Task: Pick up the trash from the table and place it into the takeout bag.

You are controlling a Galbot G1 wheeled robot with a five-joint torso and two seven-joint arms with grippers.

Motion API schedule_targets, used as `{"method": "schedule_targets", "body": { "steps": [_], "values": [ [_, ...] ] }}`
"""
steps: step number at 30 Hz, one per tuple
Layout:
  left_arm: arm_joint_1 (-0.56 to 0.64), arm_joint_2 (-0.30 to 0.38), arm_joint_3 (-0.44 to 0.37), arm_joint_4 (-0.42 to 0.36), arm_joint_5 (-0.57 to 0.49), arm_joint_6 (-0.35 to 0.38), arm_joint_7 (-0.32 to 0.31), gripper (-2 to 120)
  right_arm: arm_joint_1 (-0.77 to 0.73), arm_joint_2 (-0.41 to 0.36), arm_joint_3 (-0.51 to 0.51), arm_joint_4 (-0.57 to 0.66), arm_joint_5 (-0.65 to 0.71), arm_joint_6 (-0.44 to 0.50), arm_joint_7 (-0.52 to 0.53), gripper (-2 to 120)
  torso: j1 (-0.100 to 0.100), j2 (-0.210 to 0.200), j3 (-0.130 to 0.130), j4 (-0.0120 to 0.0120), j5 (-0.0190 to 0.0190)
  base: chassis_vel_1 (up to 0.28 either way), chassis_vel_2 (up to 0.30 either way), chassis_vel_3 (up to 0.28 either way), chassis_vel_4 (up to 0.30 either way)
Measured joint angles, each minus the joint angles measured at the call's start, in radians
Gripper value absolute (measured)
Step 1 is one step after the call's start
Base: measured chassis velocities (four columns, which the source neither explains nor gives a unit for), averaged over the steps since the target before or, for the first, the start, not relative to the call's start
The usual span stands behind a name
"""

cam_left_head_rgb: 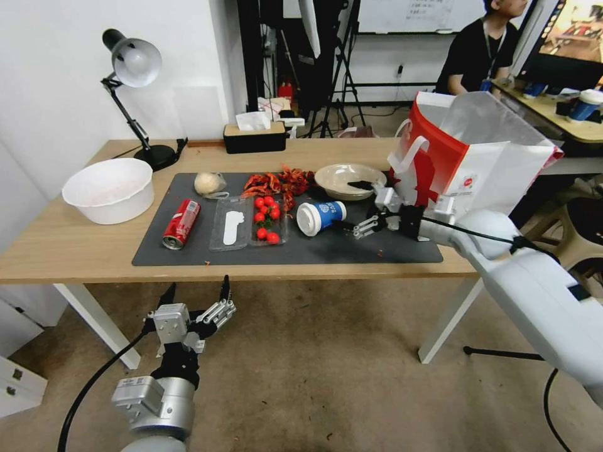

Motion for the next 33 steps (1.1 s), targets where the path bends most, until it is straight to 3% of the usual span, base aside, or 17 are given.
{"method": "schedule_targets", "body": {
  "steps": [4,12,21,33],
  "values": [
    [-0.002,0.0,-0.003,0.0,-0.001,0.0,0.0,100,0.124,0.045,-0.081,-0.095,-0.022,0.01,-0.065,100,0.0,0.0,0.0,0.0005,-0.0003,0.0,0.0,0.0,0.0],
    [-0.006,0.0,-0.016,0.001,-0.012,0.0,-0.003,100,0.233,0.092,-0.142,-0.2,-0.054,0.001,-0.174,100,0.0,0.0,0.0,0.0001,-0.0002,0.0,0.0,0.0,0.0],
    [-0.01,0.0,-0.017,0.001,-0.014,0.0,-0.004,100,0.28,0.113,-0.147,-0.269,-0.052,-0.011,-0.261,100,0.0,0.0,0.0,0.0002,-0.0002,0.0,0.0,0.0,0.0],
    [-0.011,0.0,-0.017,-0.001,-0.017,0.0,-0.007,100,0.268,0.102,-0.157,-0.266,-0.048,-0.027,-0.291,100,0.0,0.0,0.0,0.0002,-0.0002,0.0,0.0,0.0,0.0]
  ]
}}
